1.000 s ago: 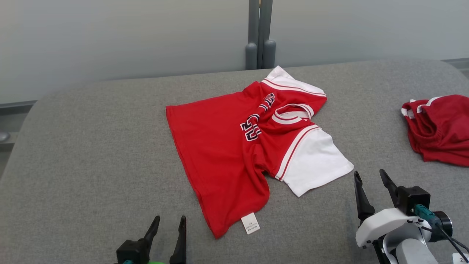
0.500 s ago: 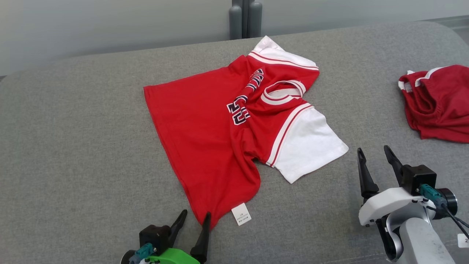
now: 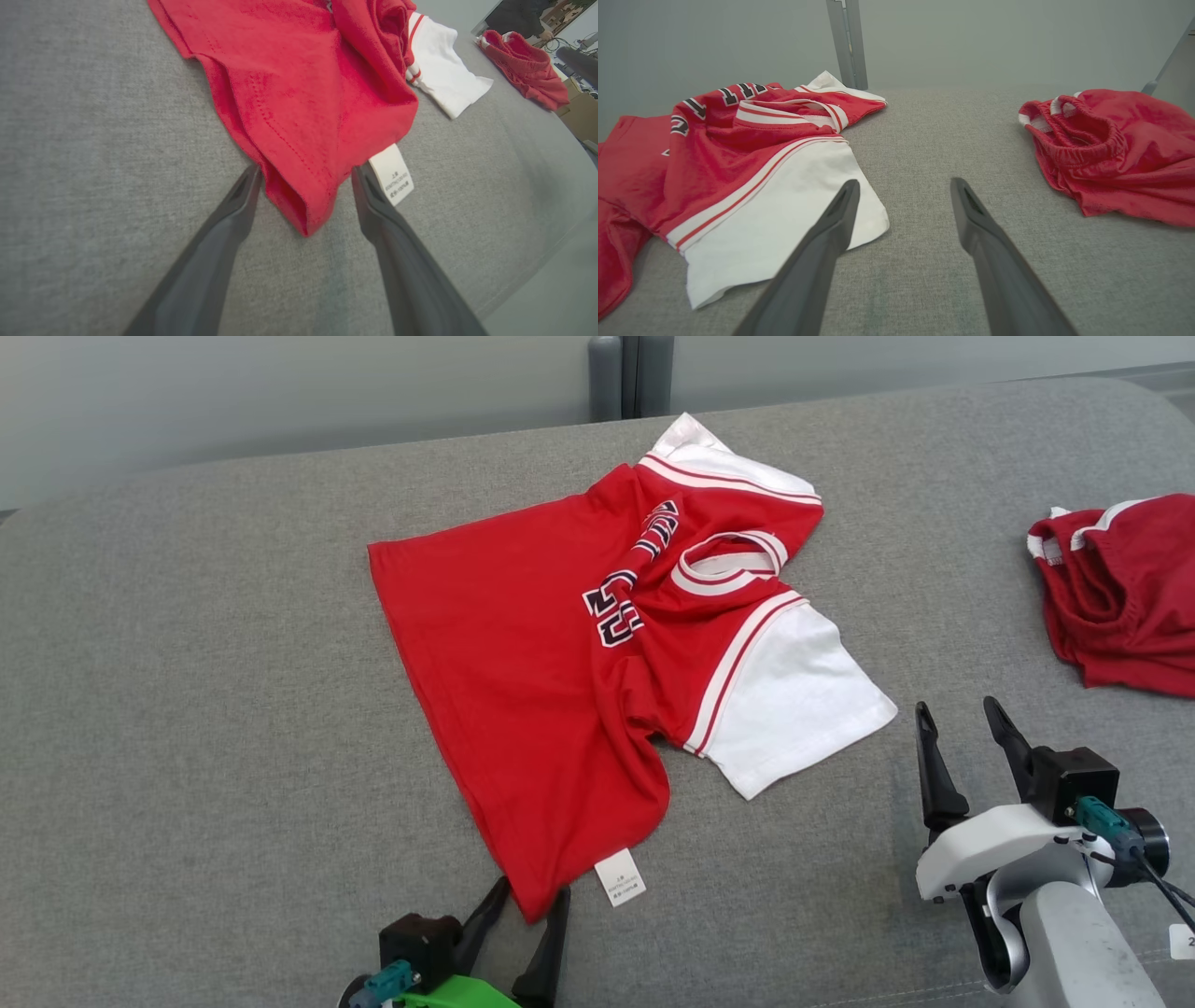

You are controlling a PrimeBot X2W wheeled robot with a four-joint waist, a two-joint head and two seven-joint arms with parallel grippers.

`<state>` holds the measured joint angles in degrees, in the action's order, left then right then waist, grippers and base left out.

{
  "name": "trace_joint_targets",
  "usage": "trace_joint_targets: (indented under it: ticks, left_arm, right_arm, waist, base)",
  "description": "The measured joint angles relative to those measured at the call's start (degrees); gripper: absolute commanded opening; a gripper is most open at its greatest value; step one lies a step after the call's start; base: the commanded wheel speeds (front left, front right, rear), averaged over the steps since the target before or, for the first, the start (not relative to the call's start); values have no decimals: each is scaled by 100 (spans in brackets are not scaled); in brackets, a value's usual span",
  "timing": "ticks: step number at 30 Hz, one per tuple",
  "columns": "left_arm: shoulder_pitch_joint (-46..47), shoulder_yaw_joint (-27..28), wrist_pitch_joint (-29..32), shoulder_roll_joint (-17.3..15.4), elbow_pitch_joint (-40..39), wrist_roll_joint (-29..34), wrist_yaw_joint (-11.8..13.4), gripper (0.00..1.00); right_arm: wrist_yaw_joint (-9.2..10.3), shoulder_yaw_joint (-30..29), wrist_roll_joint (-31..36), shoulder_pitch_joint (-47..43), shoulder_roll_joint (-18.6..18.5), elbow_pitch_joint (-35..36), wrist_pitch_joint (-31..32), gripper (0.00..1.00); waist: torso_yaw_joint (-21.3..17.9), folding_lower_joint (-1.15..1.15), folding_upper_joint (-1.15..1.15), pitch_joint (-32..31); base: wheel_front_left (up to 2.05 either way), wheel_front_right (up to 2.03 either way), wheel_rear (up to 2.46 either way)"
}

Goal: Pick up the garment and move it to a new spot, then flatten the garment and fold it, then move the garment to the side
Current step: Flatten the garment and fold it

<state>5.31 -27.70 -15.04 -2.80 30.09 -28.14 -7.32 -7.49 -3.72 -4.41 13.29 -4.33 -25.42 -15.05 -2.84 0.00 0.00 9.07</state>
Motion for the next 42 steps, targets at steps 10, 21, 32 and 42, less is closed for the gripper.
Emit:
trace_joint_targets:
  ticks: [10,21,32,42]
  left_arm:
    - [-6,-367,0,3,-64,-245,-7,100]
    - [24,-312,0,2,-136,-268,-7,0]
    - [52,124,0,3,-31,-29,-7,0]
    - [5,190,-1,2,-99,104,-8,0]
  right_arm:
    - [0,37,-1,48,3,-33,0,100]
    - [0,254,-96,213,-93,-338,0,100]
    - [0,283,-177,707,-174,-1181,0,100]
    - [0,-297,-101,875,-175,-1951,-3,100]
  waist:
    - [14,0,0,17]
    - [39,0,0,76]
    - [341,0,0,170]
    - [769,0,0,336]
  base:
    - [0,0,0]
    - [0,0,0]
    - [0,0,0]
    - [0,0,0]
